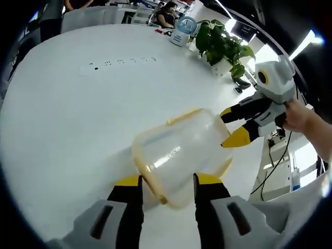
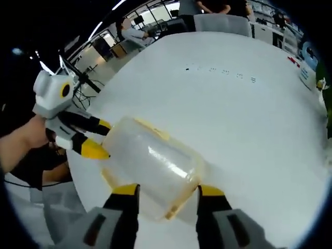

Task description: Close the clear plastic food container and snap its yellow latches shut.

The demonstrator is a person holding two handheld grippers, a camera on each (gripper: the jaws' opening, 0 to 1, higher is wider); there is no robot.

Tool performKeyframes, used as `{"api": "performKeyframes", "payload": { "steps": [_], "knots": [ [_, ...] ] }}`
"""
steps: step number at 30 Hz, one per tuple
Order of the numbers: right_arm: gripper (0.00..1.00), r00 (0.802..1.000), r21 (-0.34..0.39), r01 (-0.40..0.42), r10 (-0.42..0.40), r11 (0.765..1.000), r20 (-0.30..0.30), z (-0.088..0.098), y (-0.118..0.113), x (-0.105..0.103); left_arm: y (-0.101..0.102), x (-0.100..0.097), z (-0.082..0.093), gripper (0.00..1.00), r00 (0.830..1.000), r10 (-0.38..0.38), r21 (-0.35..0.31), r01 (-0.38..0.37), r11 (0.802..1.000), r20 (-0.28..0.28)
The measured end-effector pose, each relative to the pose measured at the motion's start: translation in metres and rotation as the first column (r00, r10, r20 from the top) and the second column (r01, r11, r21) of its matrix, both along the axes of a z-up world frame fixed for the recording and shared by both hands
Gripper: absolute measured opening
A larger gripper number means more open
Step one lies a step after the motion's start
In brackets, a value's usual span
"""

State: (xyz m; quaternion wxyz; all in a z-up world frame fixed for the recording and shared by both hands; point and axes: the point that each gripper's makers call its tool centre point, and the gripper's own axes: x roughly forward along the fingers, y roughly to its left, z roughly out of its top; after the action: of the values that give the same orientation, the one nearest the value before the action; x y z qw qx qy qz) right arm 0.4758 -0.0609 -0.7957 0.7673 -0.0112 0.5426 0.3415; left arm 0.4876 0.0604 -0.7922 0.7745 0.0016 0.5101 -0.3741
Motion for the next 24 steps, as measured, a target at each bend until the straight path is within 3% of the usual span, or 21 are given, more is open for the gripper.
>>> {"api": "performKeyframes", "payload": {
  "steps": [3, 6, 15, 19, 24],
  "knots": [
    [0.47, 1.0, 0.013, -0.027, 0.028, 1.0, -0.008, 0.0, 0.002, -0.003, 0.001, 0.0, 0.001, 0.37, 1.0, 0.004, -0.005, -0.004, 1.0, -0.016],
    [0.45, 0.999, 0.007, -0.033, 0.033, 0.999, 0.006, 0.003, 0.0, -0.001, -0.002, 0.002, 0.005, 0.41, 1.0, 0.014, -0.022, -0.015, 1.0, -0.024],
    [0.46, 0.991, -0.044, -0.121, 0.123, 0.992, 0.051, 0.008, -0.003, 0.001, 0.002, 0.001, 0.012, 0.42, 0.996, -0.085, 0.045, 0.084, 0.995, 0.02],
    [0.46, 0.98, -0.075, -0.177, 0.183, 0.981, 0.077, 0.011, -0.002, 0.002, 0.004, 0.002, 0.016, 0.42, 0.988, -0.149, 0.084, 0.144, 0.986, 0.05],
    [0.4, 0.961, -0.134, -0.242, 0.257, 0.961, 0.102, 0.014, -0.003, 0.004, 0.003, 0.001, 0.019, 0.42, 0.98, -0.19, 0.1, 0.183, 0.978, 0.06]
  ]
}}
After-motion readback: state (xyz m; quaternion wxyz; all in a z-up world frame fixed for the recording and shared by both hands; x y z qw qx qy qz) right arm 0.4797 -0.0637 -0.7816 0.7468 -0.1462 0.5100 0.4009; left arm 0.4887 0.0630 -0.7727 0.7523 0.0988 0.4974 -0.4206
